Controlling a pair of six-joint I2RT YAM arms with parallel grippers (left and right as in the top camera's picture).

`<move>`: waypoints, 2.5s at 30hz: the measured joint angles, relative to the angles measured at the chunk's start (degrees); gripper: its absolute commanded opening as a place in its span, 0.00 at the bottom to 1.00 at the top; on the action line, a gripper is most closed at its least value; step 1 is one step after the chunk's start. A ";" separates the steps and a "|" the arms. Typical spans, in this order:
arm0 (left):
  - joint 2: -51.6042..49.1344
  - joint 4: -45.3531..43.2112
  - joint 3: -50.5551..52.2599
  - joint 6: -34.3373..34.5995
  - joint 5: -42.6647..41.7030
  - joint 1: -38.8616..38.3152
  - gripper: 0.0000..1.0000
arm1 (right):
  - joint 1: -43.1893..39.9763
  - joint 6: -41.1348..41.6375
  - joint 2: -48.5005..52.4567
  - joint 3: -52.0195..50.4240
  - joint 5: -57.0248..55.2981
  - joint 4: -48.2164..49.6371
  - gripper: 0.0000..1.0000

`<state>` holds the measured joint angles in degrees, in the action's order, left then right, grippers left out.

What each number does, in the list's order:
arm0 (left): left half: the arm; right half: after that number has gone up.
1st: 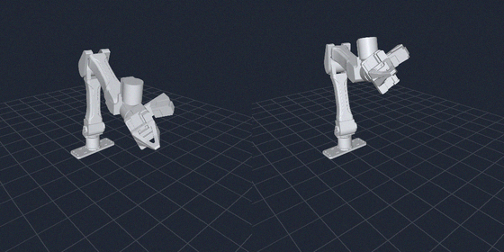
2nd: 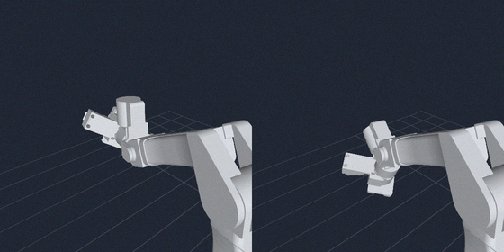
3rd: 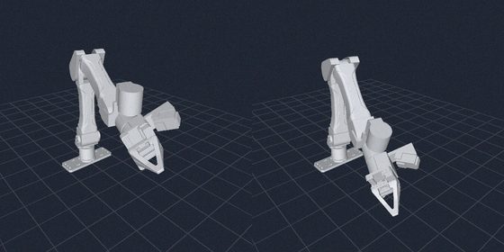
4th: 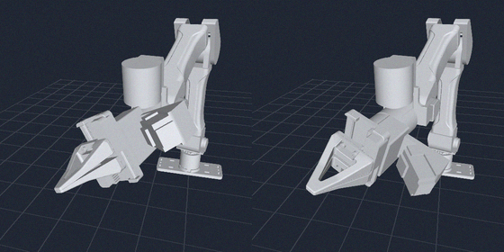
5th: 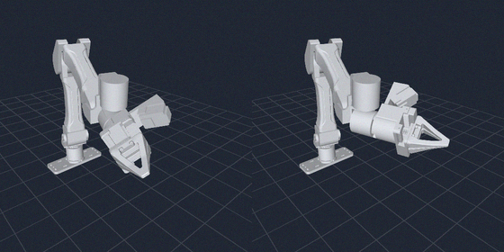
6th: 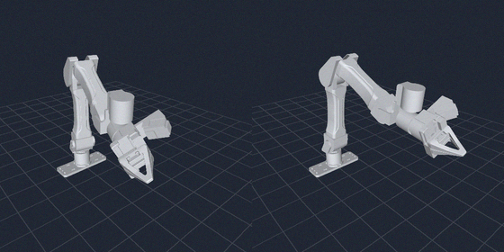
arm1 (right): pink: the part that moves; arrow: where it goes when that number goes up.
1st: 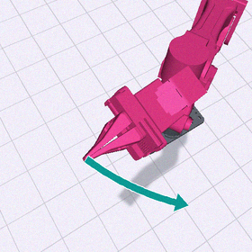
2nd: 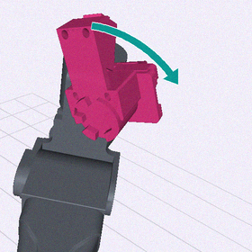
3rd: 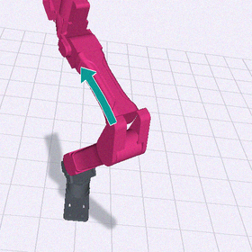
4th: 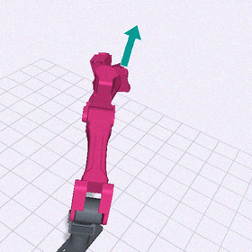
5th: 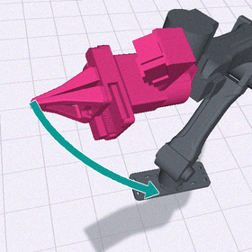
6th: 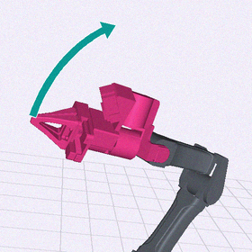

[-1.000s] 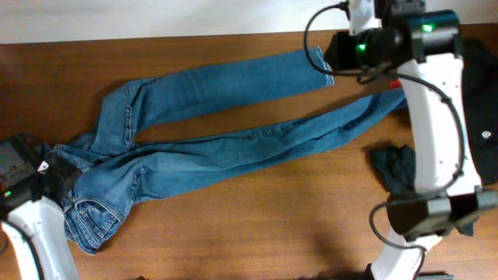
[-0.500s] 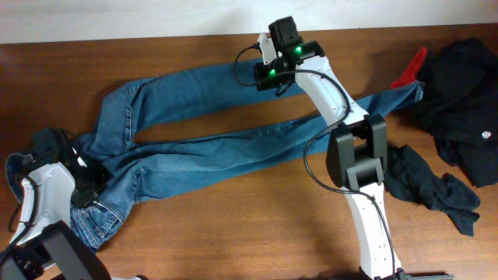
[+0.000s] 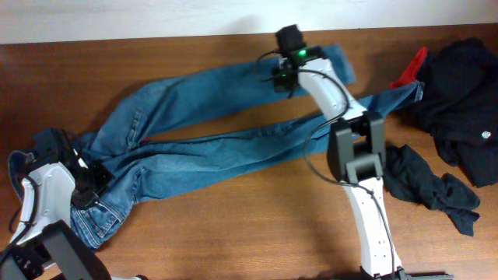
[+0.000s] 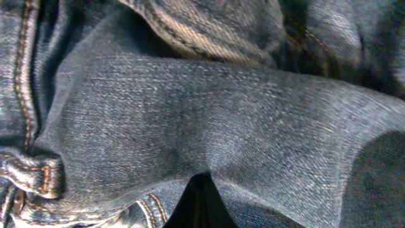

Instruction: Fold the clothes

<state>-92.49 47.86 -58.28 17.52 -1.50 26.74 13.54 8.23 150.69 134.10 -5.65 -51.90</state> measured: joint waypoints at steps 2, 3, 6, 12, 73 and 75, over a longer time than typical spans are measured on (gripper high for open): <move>0.00 -0.04 0.00 0.00 0.00 0.00 0.00 | -3.91 0.83 0.00 0.35 -1.73 -1.97 0.04; 0.00 -0.11 0.00 0.00 0.00 0.00 0.00 | -6.34 1.03 0.00 0.48 -2.01 -2.78 0.04; 0.00 -0.79 0.00 0.00 -0.02 0.00 0.00 | -13.42 1.90 -0.07 0.70 -1.92 -4.00 0.04; 0.00 -1.11 -3.13 -2.36 -1.09 -0.07 0.03 | -21.05 2.08 -0.74 0.72 4.79 -5.66 0.11; -29.11 -8.96 -53.81 -13.64 -10.62 0.90 0.53 | -3.37 -7.21 -11.91 6.56 31.52 -19.91 0.55; -29.86 -6.49 -53.79 -13.88 -10.67 0.87 0.52 | -3.37 -7.30 -11.91 6.56 29.68 -20.04 0.57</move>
<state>-122.34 41.36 -112.07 3.64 -12.16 27.62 10.17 0.93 138.78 140.66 24.03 -71.94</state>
